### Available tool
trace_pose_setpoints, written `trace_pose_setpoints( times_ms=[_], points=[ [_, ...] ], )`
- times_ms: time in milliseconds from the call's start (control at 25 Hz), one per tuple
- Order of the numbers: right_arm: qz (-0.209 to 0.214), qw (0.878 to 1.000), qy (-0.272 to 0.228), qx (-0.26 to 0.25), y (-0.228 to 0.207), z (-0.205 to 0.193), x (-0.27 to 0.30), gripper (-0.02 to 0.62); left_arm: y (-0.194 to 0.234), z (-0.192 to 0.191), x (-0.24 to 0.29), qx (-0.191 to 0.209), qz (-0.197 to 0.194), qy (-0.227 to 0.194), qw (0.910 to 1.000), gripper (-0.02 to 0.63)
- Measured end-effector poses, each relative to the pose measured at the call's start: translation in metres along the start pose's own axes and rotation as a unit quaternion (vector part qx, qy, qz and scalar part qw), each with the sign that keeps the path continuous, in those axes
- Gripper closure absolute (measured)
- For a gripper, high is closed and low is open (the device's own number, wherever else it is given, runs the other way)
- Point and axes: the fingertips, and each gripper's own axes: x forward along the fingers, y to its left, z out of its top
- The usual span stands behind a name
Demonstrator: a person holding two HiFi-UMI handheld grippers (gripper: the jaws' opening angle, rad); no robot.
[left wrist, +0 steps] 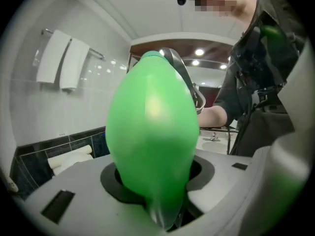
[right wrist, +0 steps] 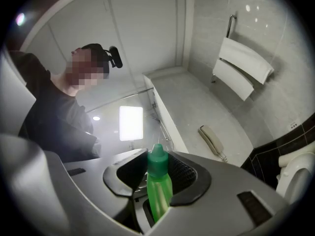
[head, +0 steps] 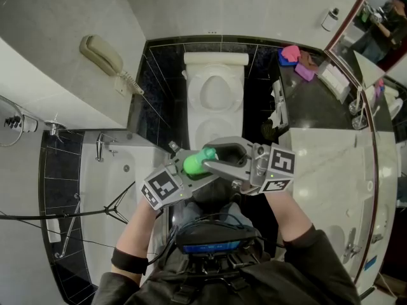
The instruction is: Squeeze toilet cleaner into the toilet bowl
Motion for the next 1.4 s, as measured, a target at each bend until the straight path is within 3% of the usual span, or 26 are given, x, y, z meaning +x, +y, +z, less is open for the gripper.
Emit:
trace_pose_setpoints(
  times_ms=[240,640,840,1200,1400],
  points=[
    [0.052,0.998,-0.028,-0.022,0.016,0.006,-0.006,0.451,-0.023,0.004,-0.002,0.000,-0.064,-0.005,0.9979,0.421],
    [0.044,0.998,-0.036,-0.016,0.015,0.014,-0.010,0.451,-0.019,0.006,0.000,0.011,-0.029,0.001,0.9995,0.422],
    [0.023,0.999,-0.041,-0.008,0.006,0.016,-0.016,0.451,-0.015,-0.003,0.000,0.020,-0.020,0.009,0.9996,0.420],
    [-0.028,0.998,-0.051,0.003,-0.015,0.021,-0.036,0.449,0.001,-0.015,-0.007,0.007,0.034,0.017,0.9992,0.420],
    [-0.094,0.995,-0.034,0.008,-0.037,0.010,-0.051,0.451,0.012,-0.024,-0.013,-0.004,0.072,0.017,0.9973,0.420]
  ],
)
